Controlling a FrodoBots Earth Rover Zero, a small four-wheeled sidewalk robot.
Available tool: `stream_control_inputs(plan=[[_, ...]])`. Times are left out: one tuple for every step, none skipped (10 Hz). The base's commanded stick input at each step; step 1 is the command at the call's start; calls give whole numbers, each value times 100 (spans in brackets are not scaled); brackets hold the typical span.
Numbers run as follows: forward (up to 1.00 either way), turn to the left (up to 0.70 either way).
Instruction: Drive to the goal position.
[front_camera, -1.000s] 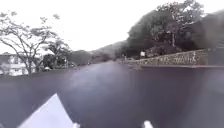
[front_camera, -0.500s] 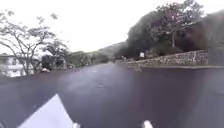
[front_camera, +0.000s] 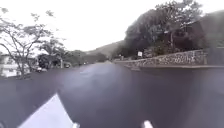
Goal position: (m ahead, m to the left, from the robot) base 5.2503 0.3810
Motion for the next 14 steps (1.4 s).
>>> stream_control_inputs(plan=[[50,-3],[50,-3],[50,-3],[50,-3],[50,-3],[50,-3],[50,-3],[50,-4],[50,-4],[50,-4],[50,-7],[50,-48],[50,-46],[50,-31]])
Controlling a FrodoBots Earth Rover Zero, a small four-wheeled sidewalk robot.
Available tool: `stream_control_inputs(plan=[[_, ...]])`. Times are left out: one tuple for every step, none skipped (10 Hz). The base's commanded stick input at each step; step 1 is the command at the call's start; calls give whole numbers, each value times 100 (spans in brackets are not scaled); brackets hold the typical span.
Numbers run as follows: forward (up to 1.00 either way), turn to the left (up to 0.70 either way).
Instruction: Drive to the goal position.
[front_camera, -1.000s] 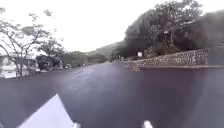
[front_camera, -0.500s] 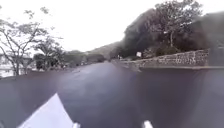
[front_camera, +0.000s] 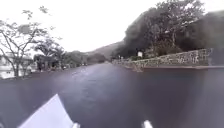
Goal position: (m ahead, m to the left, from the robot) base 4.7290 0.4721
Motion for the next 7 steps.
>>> stream_control_inputs(plan=[[50,-12],[50,0],[50,-2],[50,-30],[50,-49],[50,-49],[50,-41]])
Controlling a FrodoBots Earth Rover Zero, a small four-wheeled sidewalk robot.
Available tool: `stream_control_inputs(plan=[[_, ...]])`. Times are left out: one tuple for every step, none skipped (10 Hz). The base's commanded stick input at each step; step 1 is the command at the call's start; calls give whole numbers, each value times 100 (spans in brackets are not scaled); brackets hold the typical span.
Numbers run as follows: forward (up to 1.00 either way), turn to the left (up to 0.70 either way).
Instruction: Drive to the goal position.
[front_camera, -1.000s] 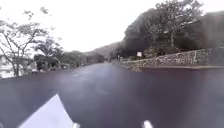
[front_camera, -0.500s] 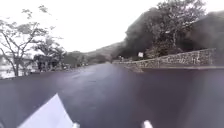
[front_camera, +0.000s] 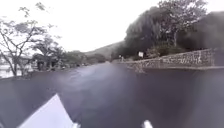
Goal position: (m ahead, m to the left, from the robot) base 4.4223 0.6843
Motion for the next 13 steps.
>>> stream_control_inputs(plan=[[50,-20],[50,-7],[50,-7],[50,-8],[50,-41],[50,-42],[50,-42],[50,-9],[50,0],[50,0],[50,0],[50,0],[50,0]])
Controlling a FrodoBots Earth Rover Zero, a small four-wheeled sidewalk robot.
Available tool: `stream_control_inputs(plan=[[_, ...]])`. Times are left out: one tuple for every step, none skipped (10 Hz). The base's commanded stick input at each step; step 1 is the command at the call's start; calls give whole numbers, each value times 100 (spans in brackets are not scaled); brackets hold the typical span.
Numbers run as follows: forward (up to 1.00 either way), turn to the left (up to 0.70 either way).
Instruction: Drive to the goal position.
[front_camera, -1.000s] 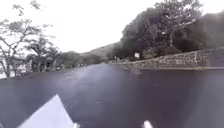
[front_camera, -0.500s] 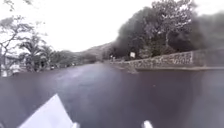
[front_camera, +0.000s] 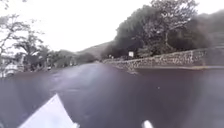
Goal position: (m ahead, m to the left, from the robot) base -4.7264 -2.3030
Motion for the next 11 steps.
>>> stream_control_inputs(plan=[[50,0],[50,0],[50,0],[50,0],[50,0],[50,0],[50,0],[50,0],[50,0],[50,0],[50,0]])
